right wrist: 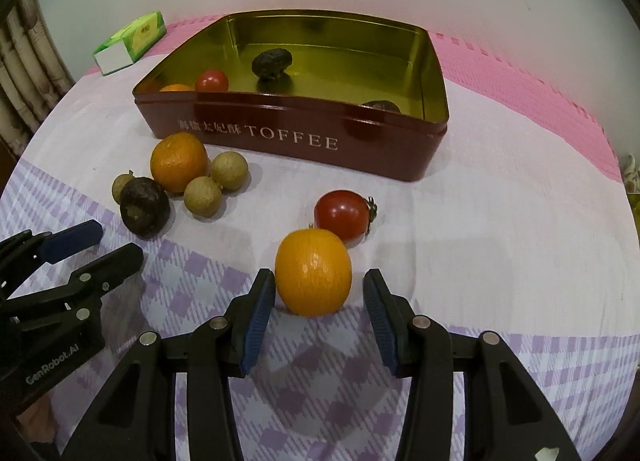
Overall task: Organize fruits
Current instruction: 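Grasp an orange with the right tool while the left tool grasps a dark brown fruit, then carry the orange in the right tool while the left tool carries the dark fruit over the tin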
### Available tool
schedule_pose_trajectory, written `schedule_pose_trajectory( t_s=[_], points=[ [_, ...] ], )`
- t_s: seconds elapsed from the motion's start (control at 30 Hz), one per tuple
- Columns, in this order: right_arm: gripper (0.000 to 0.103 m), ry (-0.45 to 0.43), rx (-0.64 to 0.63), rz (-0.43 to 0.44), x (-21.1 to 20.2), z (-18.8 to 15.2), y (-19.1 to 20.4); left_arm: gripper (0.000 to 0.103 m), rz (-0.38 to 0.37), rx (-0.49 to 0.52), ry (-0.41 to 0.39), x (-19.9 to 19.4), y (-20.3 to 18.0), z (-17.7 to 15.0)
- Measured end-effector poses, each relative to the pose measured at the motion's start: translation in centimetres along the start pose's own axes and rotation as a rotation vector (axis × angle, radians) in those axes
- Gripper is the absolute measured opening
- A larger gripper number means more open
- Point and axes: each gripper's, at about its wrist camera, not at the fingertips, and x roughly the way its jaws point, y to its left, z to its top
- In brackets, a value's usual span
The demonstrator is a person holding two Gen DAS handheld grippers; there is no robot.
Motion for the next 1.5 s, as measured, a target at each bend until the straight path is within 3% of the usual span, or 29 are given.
schedule_pose_trajectory(
  t_s=[0.07, 0.6, 0.9, 1.03, 1.5],
  points=[
    [0.033, -0.009, -0.004, 0.003, 0.0, 0.1, -0.1, 0.052, -0.002, 0.003, -0.003, 0.0, -0.2, 0.1],
    [0.033, -0.006, 0.061, -0.009, -1.1, -2.2, -3.6, 0.052, 0.01, 0.021, -0.003, 1.5, -2.3, 1.5],
    [0.033, -0.007, 0.062, -0.012, -1.1, -2.4, -3.8, 0.051, 0.029, 0.034, -0.014, 2.3, -2.9, 2.6],
    [0.033, -0.008, 0.063, -0.014, -1.1, -2.4, -3.7, 0.039, 0.024, 0.048, -0.026, 2.0, -2.7, 2.2],
    [0.033, -0.013, 0.067, -0.018, -1.0, -2.4, -3.7, 0.038, -0.039, 0.077, -0.005, 0.5, -2.5, 0.0]
  ],
)
